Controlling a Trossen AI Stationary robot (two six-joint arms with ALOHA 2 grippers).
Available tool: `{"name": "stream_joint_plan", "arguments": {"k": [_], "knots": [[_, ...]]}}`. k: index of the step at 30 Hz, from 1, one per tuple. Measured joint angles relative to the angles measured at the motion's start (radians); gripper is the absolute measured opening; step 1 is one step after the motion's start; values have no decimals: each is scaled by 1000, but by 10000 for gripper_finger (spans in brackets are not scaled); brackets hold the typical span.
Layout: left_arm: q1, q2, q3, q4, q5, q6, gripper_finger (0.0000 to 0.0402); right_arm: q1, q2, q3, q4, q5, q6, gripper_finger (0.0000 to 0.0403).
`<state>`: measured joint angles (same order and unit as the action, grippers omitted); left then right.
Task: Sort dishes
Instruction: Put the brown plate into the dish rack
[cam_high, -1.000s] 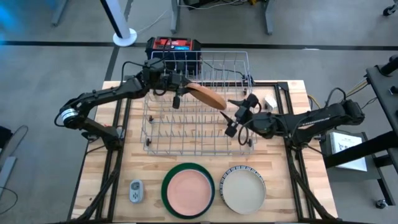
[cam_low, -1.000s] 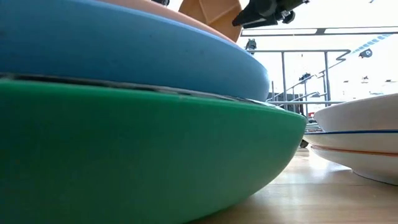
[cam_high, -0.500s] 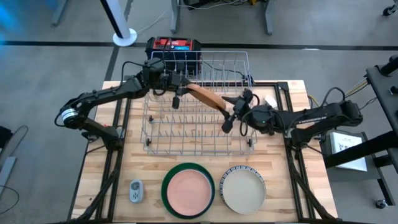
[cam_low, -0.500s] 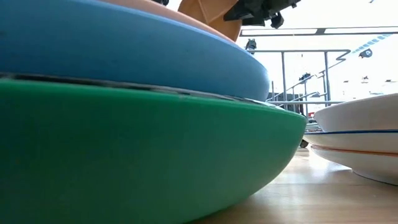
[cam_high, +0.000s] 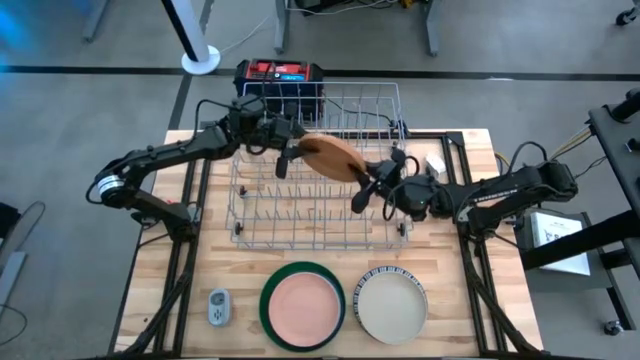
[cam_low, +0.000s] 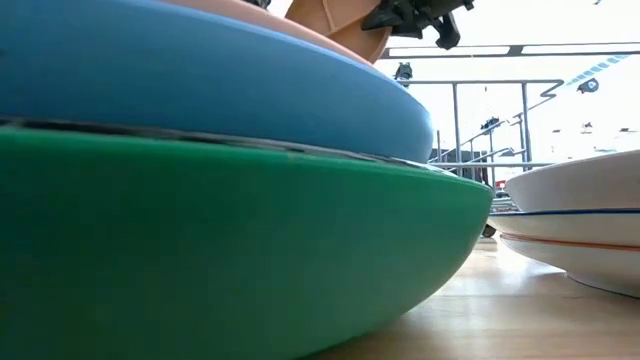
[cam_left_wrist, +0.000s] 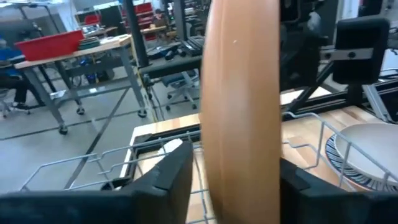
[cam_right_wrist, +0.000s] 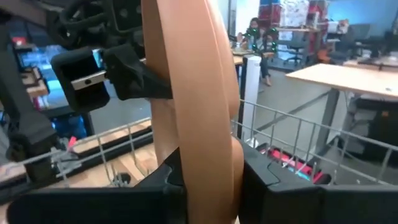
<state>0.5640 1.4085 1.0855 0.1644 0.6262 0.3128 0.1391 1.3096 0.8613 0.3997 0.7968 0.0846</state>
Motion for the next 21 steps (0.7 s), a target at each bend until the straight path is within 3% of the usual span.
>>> {"name": "stream_joint_plan", "arguments": {"k": [11, 16, 21], "knots": [[2, -50, 0, -16, -15, 56, 261, 90, 63, 3, -1, 252, 188, 48], [18, -88, 28, -76, -62, 126, 286, 120, 67, 3, -26, 346, 285, 48], [63, -111, 123, -250, -112, 190, 292, 126, 67, 3, -74, 479, 393, 48]]}}
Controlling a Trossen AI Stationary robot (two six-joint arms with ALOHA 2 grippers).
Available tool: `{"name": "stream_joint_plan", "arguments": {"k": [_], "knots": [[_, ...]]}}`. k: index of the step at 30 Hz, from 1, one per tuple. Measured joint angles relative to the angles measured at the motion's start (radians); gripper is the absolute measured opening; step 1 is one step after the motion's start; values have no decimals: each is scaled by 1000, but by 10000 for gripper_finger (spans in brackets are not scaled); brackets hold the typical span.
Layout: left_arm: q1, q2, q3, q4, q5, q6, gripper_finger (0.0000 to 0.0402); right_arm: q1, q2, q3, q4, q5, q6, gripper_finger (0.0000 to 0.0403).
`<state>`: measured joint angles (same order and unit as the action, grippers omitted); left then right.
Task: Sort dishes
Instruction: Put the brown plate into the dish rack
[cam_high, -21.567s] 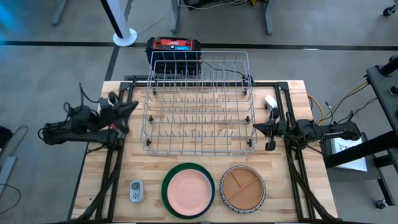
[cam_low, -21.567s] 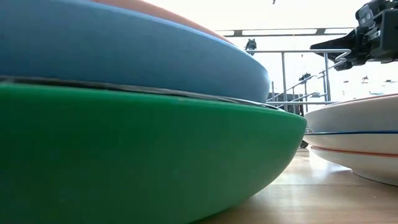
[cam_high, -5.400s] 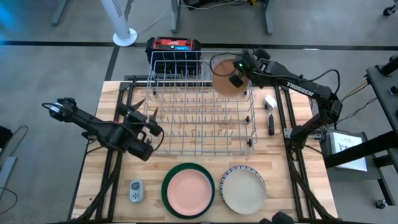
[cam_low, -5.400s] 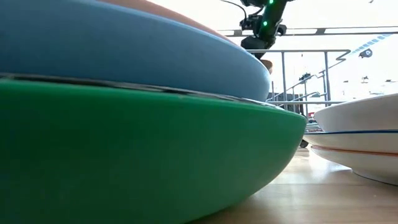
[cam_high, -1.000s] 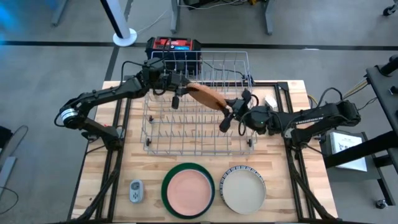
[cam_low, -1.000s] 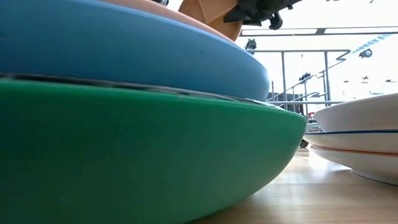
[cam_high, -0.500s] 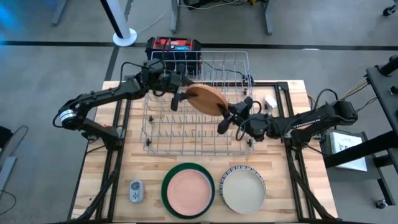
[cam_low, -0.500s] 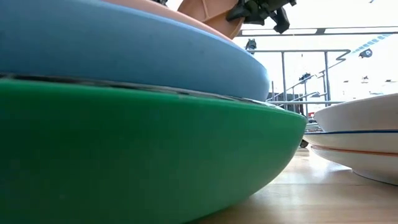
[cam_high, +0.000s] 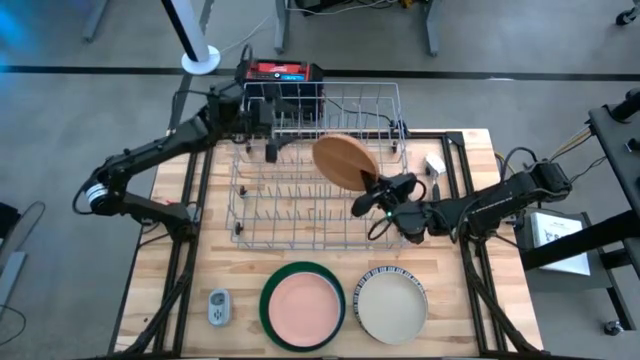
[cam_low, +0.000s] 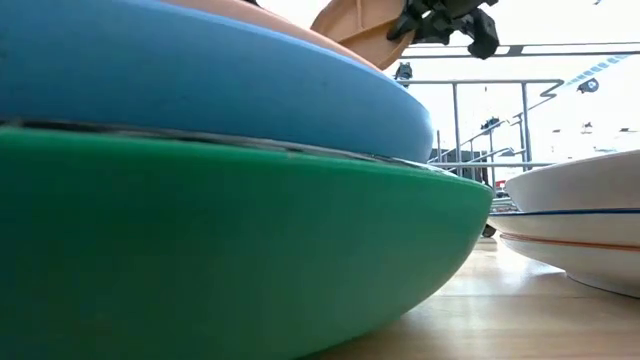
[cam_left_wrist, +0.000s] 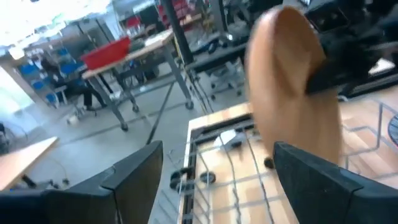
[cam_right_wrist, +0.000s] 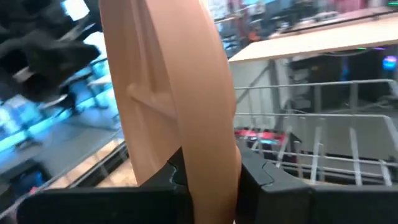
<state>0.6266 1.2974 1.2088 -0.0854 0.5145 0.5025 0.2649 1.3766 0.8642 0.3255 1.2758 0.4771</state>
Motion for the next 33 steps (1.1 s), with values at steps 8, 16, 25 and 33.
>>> {"name": "stream_joint_plan", "arguments": {"k": [8, 16, 25, 33], "knots": [[30, 0, 163, -147, 43, -145, 283, -69, 37, 0, 22, 231, 47, 48], [33, 33, 340, -124, -325, -262, 279, -213, 128, 35, 90, 237, 43, 48], [38, 72, 434, -120, -638, -213, 279, -324, 241, 233, 58, 200, -93, 48], [93, 103, 434, -26, -640, -197, 279, -383, 345, 418, -175, 188, -84, 47]]}}
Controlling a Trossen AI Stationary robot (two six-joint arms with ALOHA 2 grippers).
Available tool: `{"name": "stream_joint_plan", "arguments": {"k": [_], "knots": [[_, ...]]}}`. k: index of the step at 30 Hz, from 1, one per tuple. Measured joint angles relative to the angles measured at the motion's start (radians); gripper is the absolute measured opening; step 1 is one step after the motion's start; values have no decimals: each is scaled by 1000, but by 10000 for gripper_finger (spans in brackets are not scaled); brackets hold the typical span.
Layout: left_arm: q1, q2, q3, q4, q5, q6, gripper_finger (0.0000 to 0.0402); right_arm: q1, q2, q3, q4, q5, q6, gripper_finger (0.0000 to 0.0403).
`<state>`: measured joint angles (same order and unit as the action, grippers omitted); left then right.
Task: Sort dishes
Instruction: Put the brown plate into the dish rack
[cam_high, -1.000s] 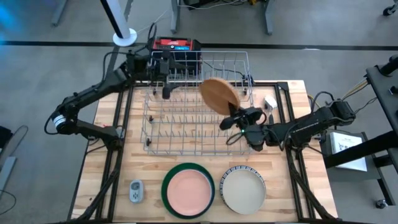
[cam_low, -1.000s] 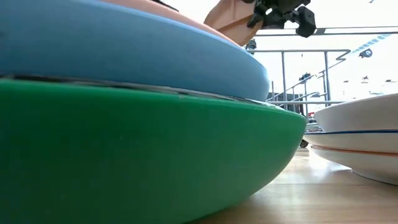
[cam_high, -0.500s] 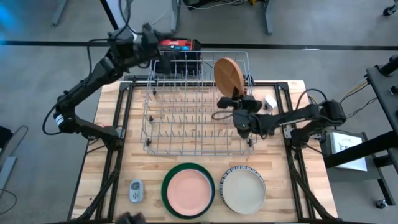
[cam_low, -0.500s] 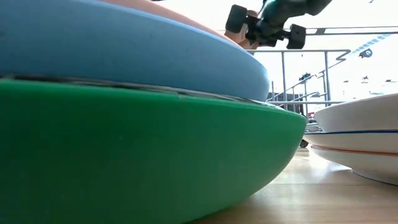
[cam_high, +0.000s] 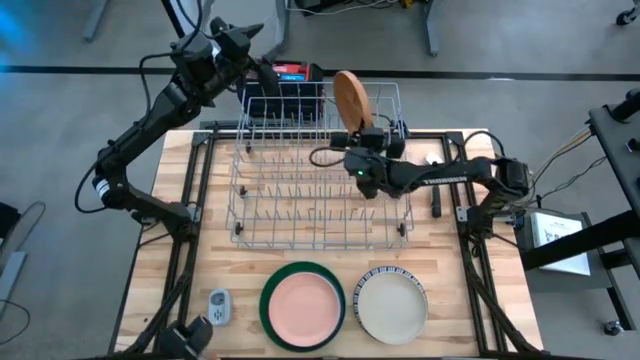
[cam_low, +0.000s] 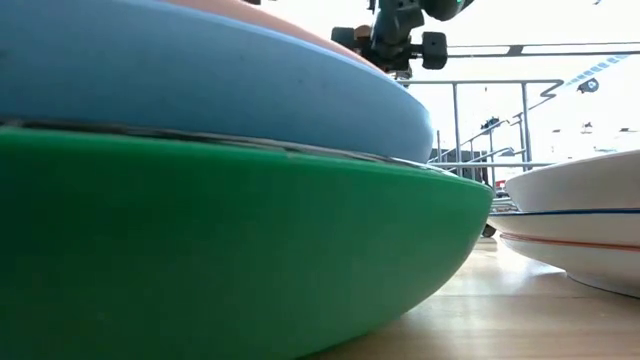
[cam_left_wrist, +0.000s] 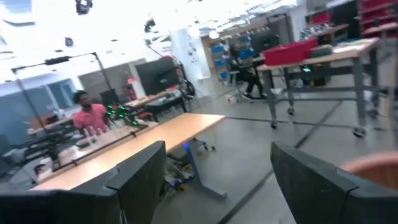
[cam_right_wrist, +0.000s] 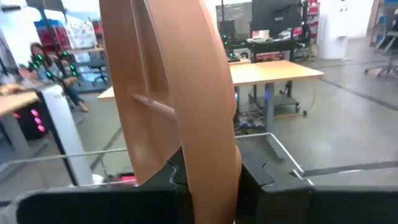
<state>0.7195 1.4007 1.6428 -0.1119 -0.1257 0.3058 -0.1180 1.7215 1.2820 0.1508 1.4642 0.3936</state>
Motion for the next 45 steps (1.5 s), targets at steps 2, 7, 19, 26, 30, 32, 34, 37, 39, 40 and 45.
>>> {"name": "stream_joint_plan", "arguments": {"k": [2, 7, 19, 26, 30, 32, 34, 37, 39, 40, 45], "knots": [[24, 1, 0, 27, 0, 0, 279, -12, 17, 23, -44, -7, 23, 47], [96, -1, 0, 80, 0, -10, 279, -48, 21, 38, -148, -119, 169, 47], [162, -1, 0, 84, 4, -35, 279, -98, 21, 37, -391, -243, 399, 47], [161, -1, 0, 79, 5, -35, 279, -103, 22, 37, -448, -235, 401, 47], [162, -1, 0, 79, 5, -35, 279, -105, 22, 37, -461, -232, 401, 47], [162, 0, 0, 79, 5, -35, 279, -106, 22, 37, -461, -232, 401, 47], [161, 1, 0, 79, 5, -35, 279, -106, 24, 37, -461, -232, 408, 47], [162, 4, 0, 80, 5, -35, 279, -106, 31, 36, -463, -232, 419, 47], [162, 8, 0, 80, 5, -35, 279, -106, 40, 36, -462, -232, 427, 47], [162, 11, 0, 80, 5, -35, 279, -106, 44, 36, -462, -233, 429, 47], [162, 24, -1, 78, 6, -34, 279, -105, 72, 35, -462, -236, 447, 47]]}}
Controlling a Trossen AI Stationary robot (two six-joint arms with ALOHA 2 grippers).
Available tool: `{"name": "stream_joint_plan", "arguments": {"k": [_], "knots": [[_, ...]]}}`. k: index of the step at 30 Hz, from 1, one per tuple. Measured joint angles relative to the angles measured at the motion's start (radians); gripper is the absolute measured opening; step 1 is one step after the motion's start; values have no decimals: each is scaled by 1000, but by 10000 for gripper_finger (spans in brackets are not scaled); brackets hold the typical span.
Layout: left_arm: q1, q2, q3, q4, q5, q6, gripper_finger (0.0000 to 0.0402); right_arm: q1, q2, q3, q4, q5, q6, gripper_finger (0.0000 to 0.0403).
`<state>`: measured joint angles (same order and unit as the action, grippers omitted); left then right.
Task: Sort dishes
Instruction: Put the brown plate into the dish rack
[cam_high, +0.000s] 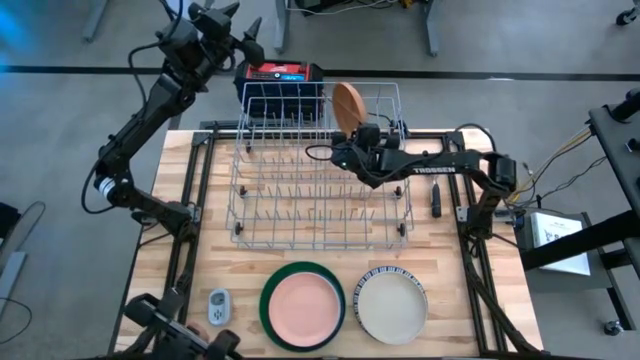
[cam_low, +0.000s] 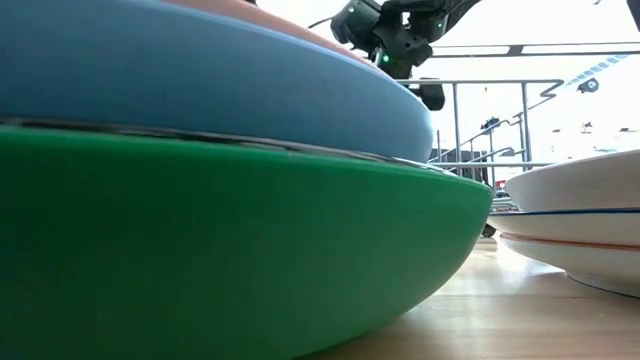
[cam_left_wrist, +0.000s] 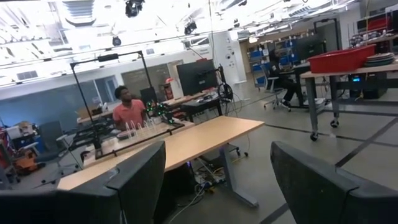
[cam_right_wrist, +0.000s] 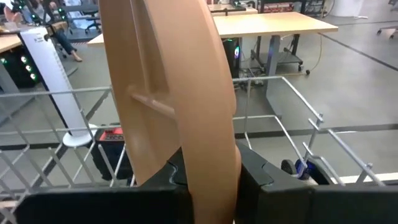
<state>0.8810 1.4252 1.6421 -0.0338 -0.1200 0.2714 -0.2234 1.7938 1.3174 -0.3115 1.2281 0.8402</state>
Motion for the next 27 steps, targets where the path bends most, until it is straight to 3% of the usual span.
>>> {"name": "stream_joint_plan", "arguments": {"k": [22, 27], "knots": [[0, 16, -1, -11, 0, 7, 279, 10, 25, 30, -1, 40, 22, 47], [0, 15, -1, -54, 29, 31, 279, 15, 24, 78, -118, 65, -7, 47]]}}
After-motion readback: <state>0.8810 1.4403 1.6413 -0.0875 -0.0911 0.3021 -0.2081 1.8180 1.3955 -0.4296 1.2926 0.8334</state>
